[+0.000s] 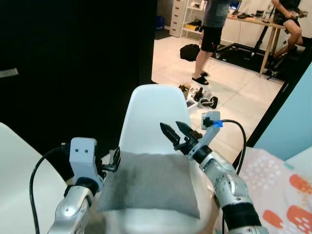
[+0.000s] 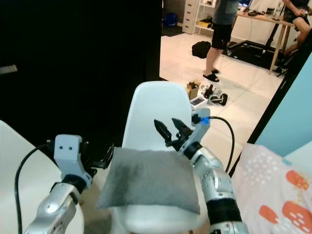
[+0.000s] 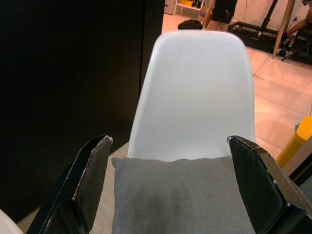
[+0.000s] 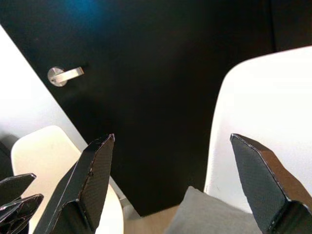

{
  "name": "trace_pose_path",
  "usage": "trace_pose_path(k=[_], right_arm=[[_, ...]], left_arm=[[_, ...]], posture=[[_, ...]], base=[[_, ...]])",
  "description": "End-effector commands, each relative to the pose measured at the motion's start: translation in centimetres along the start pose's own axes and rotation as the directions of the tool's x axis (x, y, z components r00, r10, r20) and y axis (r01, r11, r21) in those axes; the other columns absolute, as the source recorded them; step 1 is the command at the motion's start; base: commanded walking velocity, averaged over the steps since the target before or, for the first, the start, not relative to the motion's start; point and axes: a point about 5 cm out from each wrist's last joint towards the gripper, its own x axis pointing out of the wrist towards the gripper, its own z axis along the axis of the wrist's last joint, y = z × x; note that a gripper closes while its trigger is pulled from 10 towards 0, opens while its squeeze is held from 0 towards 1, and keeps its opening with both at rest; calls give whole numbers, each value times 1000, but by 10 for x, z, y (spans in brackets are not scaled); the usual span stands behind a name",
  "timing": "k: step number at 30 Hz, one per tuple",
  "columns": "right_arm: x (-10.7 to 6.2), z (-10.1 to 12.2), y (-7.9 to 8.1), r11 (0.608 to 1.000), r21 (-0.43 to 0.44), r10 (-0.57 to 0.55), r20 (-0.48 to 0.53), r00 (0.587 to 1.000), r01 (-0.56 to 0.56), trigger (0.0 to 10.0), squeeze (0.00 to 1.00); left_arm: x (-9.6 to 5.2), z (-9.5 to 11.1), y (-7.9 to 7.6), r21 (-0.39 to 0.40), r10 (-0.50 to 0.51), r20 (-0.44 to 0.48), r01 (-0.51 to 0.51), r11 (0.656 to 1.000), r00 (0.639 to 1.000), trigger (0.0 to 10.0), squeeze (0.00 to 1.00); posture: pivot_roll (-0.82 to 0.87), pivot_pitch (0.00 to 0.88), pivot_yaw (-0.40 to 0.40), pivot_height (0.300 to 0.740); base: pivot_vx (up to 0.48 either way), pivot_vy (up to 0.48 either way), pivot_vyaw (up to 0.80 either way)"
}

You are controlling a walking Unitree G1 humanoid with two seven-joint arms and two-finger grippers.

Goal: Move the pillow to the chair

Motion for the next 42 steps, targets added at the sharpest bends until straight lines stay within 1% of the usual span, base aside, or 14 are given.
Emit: trace_pose_path(k=[1, 6, 11, 13, 17, 19, 21, 42], right_arm=[[-1, 0, -1, 1000, 10, -2, -4, 1000, 2, 10000, 0], [0, 0, -1, 1000, 9, -10, -8, 1000, 10, 10000, 0], [0, 1, -2, 1000, 17, -17, -10, 1000, 17, 10000, 0], [1, 2, -7, 997, 59, -53, -3, 999, 53, 10000, 0], [2, 2, -11, 994, 76, -82, -8, 997, 83, 10000, 0], [3, 2, -13, 991, 91, -96, -12, 995, 96, 10000, 0], [3, 3, -19, 984, 129, -126, -9, 992, 126, 10000, 0], [3, 6, -24, 974, 160, -161, 1, 987, 159, 10000, 0]], left_arm=[[0, -4, -2, -10, -13, -18, 13, 1000, 1000, 10000, 0], [1, -3, -1, -19, -15, -9, 15, 1000, 1000, 10000, 0], [2, -3, -2, -22, -14, -5, 14, 1000, 1000, 10000, 0], [3, -3, -2, -21, -15, -11, 15, 1000, 1000, 10000, 0], [4, -3, -2, -18, -17, -17, 17, 1000, 1000, 10000, 0], [5, -3, -2, -22, -17, -17, 17, 1000, 1000, 10000, 0], [6, -3, -2, -27, -16, -15, 15, 1000, 1000, 10000, 0], [8, -2, -2, -29, -15, -7, 14, 999, 1000, 10000, 0]], posture=[[4, 0, -82, 710], [3, 0, -83, 725], [3, 0, -86, 730], [6, 0, -89, 735], [7, 0, -92, 735], [6, 0, -92, 735], [8, 0, -92, 735], [0, 0, -96, 735]], base=[[-480, 0, 0], [0, 0, 0], [0, 0, 0], [-193, 0, 0], [-457, 0, 0], [-480, 0, -738], [-480, 0, -738], [-480, 0, -740]])
